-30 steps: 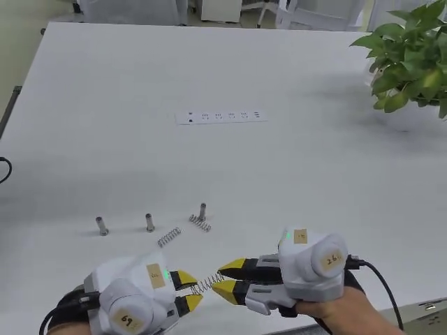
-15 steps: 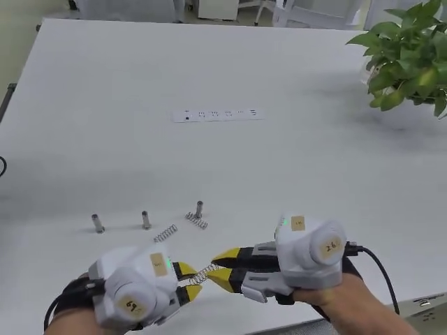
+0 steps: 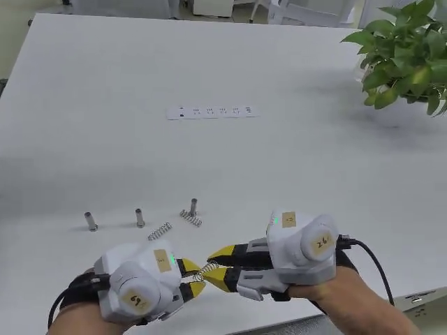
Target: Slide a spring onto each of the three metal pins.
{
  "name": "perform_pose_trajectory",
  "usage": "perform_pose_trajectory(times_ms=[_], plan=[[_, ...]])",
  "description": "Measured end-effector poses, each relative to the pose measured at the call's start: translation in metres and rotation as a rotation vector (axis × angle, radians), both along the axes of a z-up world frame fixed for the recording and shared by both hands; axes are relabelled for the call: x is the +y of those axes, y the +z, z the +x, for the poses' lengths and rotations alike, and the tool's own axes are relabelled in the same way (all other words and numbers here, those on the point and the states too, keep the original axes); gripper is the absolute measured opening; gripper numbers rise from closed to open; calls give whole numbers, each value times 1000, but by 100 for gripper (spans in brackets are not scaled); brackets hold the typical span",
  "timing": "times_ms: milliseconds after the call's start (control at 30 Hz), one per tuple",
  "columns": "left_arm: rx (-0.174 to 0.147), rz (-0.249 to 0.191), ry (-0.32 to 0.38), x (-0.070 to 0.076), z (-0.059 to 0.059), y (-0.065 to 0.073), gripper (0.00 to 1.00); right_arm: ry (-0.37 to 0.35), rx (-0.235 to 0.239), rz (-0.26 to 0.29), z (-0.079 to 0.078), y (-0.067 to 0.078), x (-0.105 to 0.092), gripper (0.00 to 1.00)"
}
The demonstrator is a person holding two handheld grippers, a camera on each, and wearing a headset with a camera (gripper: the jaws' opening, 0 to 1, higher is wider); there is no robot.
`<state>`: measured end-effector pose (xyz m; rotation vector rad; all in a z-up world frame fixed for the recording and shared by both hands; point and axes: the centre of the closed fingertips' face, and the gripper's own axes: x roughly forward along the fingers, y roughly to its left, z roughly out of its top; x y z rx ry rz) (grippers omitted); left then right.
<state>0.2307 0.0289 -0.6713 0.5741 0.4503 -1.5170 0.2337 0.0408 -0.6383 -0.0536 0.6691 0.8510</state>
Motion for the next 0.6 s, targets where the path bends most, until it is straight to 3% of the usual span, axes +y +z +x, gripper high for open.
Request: perform_pose_trajectory(times_ms=[67, 167, 400, 600], plan=[[-3, -2, -5, 0, 0, 1, 2, 17, 1, -17, -1, -1, -1, 15], [-7, -5, -11, -1, 0, 3, 2, 88, 0, -92, -6, -4, -5, 18], [-30, -5, -66, -6, -8, 6, 2, 223, -2, -212, -15, -8, -12, 20], [-41, -1, -111, -10, -16, 6, 2, 294, -4, -258, -20, -10, -11, 20]])
